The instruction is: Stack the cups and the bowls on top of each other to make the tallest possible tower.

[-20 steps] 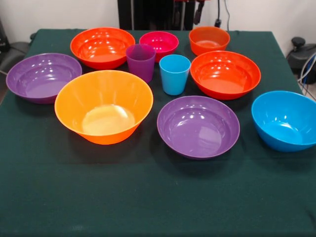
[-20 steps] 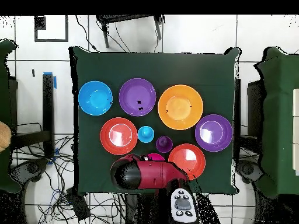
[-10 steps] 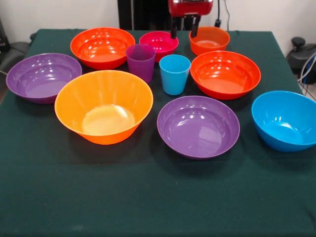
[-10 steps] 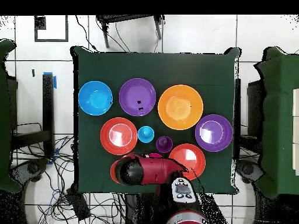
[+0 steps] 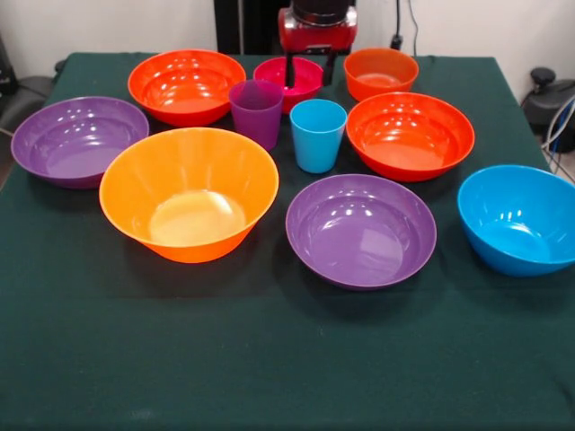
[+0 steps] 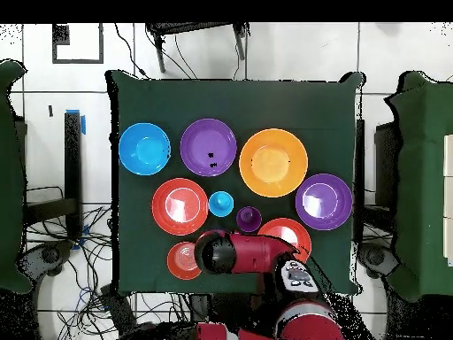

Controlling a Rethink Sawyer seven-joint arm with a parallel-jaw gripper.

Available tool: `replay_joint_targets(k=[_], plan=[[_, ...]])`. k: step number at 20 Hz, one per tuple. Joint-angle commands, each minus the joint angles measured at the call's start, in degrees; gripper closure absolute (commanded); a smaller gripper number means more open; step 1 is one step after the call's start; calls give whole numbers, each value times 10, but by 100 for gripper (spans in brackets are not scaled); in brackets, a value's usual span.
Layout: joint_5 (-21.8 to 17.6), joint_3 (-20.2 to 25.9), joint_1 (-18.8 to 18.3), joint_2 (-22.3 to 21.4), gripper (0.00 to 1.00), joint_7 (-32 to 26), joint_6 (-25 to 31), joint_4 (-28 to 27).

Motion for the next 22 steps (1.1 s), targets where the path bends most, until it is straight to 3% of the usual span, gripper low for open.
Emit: replay_joint_targets(k=[1, 5, 9, 22], plan=[[-58, 48, -36, 45, 0, 6, -39, -74], [-74, 58, -54, 44, 0, 0, -28, -89], [-86, 53, -48, 47, 0, 18, -41, -95], [-56, 69, -26, -46, 0, 50, 16, -39]])
